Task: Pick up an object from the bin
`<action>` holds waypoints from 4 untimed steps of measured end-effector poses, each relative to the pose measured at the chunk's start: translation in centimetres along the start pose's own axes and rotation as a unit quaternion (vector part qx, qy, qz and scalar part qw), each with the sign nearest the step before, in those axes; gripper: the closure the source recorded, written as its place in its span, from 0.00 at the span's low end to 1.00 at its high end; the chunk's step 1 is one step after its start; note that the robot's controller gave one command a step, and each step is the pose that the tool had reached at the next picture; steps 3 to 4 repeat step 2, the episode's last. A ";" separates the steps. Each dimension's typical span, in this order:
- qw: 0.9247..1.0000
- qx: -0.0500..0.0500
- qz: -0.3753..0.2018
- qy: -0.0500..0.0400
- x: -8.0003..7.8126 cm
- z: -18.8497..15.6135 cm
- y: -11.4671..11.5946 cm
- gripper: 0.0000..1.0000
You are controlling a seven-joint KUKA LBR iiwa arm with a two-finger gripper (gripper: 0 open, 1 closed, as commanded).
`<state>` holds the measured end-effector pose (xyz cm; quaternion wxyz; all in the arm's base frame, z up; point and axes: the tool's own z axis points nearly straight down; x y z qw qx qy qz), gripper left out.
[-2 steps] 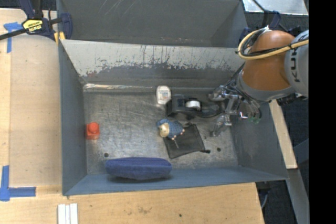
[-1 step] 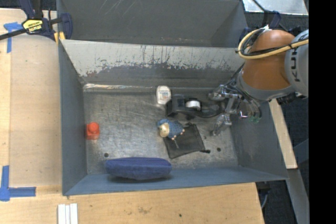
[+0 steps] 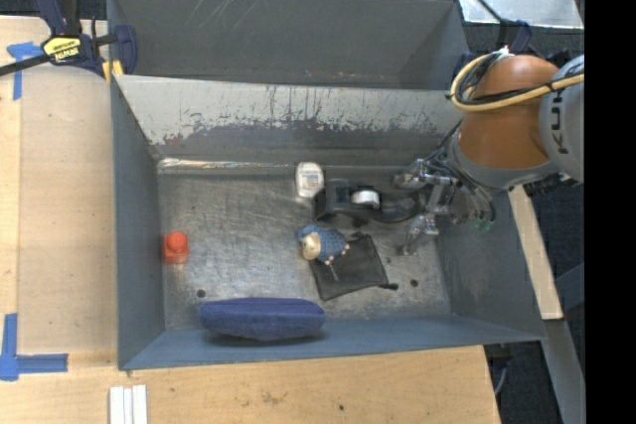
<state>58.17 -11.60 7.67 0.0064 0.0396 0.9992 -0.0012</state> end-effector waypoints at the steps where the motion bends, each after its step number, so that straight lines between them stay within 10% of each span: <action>1: 1.000 0.000 -0.001 -0.001 -0.1 -0.1 0.0 1.00; 4: 1.000 -0.001 -0.002 0.005 -0.2 -4.3 0.1 1.00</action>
Offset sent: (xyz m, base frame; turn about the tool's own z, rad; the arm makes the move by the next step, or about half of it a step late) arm 0.0000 0.0000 0.0000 0.0000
